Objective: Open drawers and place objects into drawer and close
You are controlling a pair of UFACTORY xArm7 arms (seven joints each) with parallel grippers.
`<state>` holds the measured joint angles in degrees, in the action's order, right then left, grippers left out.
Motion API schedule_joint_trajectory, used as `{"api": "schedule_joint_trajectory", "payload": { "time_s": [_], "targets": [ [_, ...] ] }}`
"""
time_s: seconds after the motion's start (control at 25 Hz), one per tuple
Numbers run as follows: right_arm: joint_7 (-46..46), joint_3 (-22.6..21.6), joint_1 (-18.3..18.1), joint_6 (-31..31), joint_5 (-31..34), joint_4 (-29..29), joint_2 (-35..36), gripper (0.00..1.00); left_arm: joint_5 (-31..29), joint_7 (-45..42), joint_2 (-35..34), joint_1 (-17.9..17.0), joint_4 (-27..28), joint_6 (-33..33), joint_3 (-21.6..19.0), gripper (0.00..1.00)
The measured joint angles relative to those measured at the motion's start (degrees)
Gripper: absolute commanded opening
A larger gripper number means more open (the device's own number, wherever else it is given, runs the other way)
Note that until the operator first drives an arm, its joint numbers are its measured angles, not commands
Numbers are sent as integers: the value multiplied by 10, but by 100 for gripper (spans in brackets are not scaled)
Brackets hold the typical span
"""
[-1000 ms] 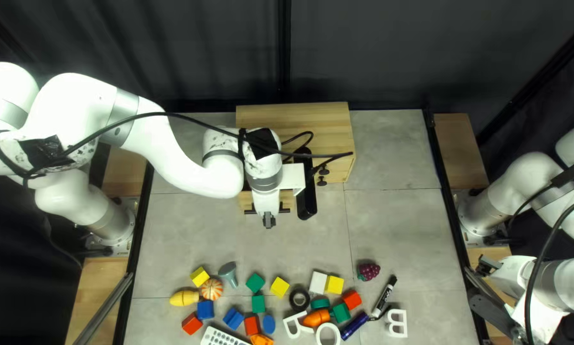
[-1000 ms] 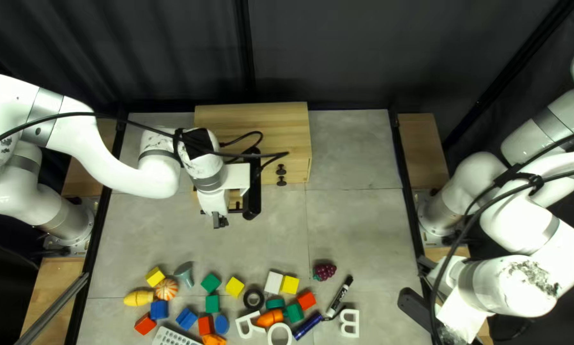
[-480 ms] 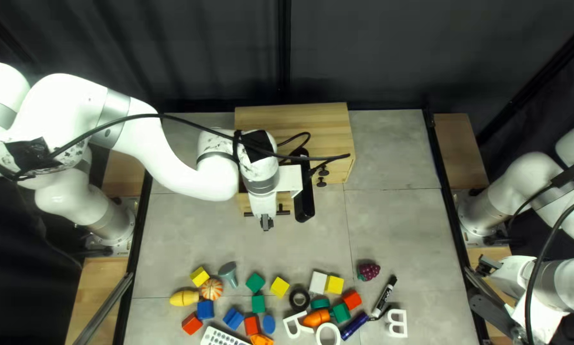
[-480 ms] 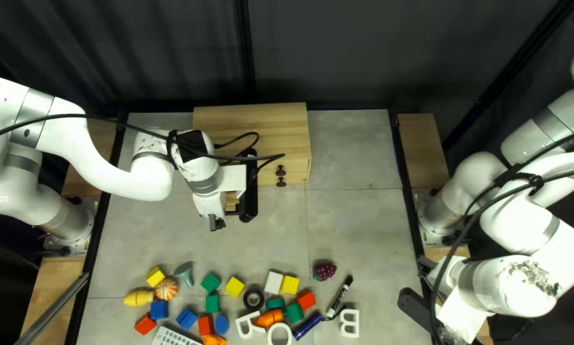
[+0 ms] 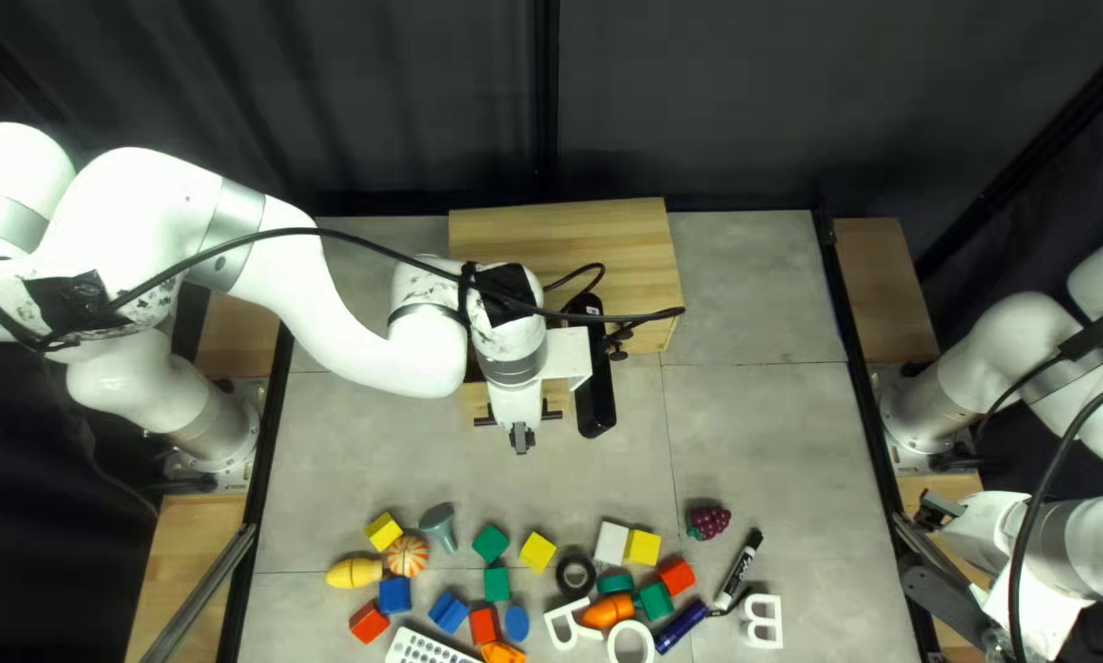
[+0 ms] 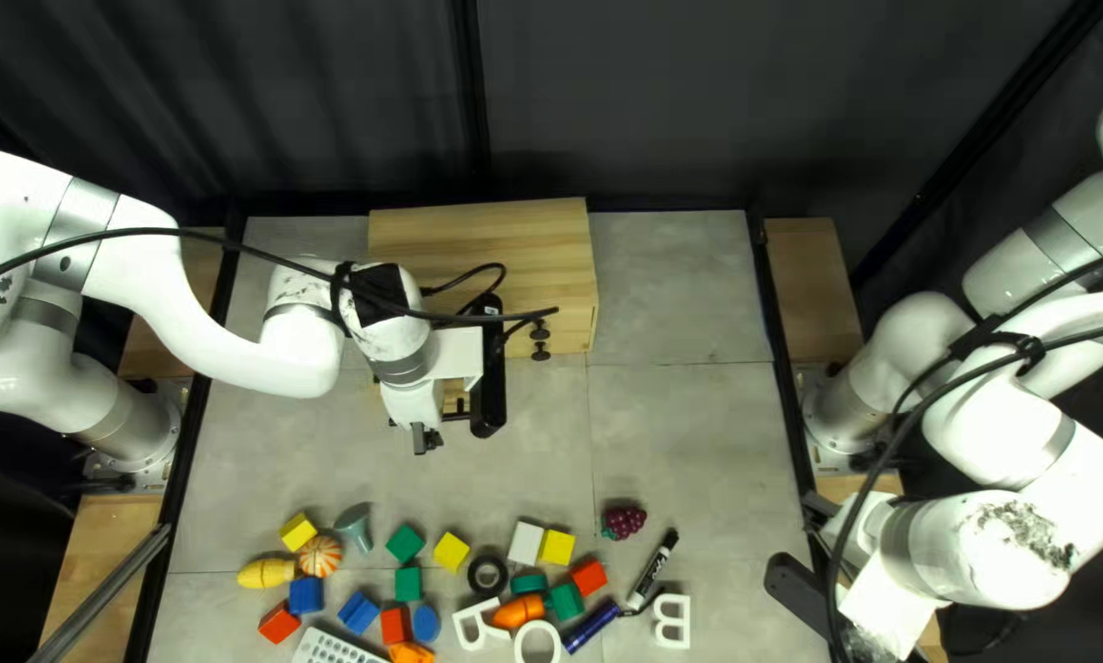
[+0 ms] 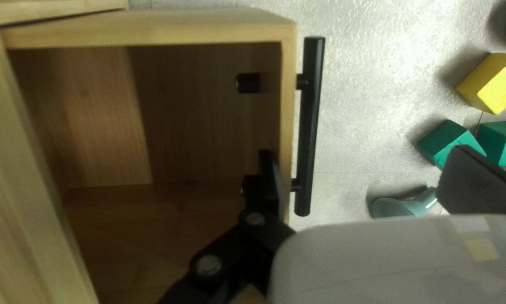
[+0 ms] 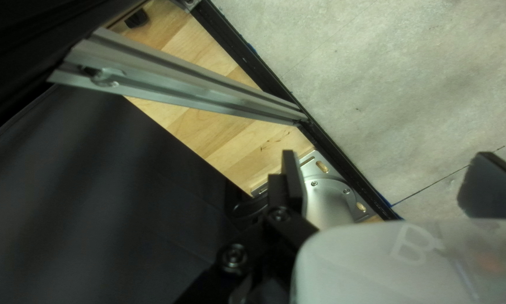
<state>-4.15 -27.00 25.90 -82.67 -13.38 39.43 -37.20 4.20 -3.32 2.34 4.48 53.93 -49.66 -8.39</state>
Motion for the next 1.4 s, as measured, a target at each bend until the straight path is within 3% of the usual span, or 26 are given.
{"api": "schedule_joint_trajectory", "payload": {
  "time_s": [1.4],
  "targets": [
    [0,0,0,0,0,0,0,100,-22,-43,-16,-18,29,-51,-16,100]
  ]
}}
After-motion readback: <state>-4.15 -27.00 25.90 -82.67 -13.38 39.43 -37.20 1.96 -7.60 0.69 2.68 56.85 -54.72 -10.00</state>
